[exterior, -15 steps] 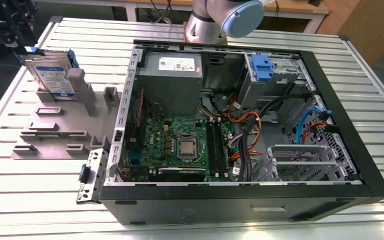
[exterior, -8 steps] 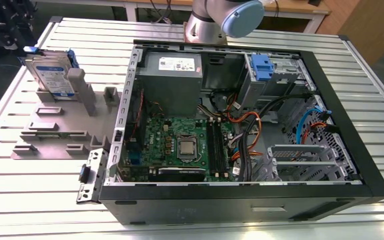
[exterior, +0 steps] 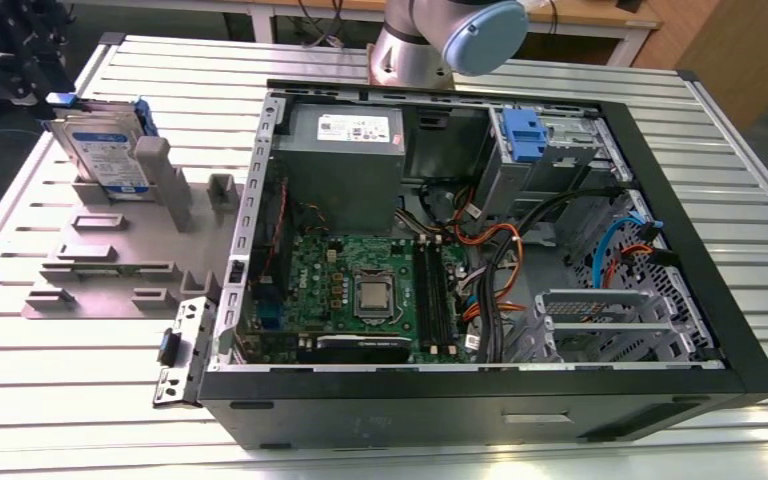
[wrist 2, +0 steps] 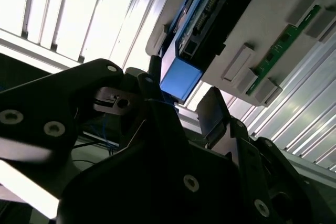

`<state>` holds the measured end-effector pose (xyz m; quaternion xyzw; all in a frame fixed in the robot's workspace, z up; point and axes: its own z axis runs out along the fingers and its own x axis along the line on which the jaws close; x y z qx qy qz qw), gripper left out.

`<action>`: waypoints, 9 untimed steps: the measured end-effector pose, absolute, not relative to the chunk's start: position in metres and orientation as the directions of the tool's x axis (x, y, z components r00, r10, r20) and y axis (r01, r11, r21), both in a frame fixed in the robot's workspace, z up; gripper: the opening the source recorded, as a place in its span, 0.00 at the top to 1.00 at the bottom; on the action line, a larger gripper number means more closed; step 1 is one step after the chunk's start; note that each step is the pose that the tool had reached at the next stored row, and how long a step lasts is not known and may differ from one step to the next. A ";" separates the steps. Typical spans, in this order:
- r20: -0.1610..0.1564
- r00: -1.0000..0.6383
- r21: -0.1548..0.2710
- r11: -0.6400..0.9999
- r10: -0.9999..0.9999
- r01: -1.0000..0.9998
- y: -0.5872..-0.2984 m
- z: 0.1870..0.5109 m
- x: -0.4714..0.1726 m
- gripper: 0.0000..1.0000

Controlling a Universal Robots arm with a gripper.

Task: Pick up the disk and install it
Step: 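Pick up the disk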

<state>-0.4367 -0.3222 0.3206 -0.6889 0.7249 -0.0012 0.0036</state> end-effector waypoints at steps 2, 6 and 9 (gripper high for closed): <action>-0.004 -0.049 -0.007 0.049 -0.999 -0.999 -0.322 0.318 -0.436 0.45; -0.004 -0.048 -0.007 0.048 -0.999 -0.999 -0.322 0.313 -0.434 0.45; -0.003 -0.047 -0.007 0.047 -0.999 -0.999 -0.322 0.309 -0.434 0.45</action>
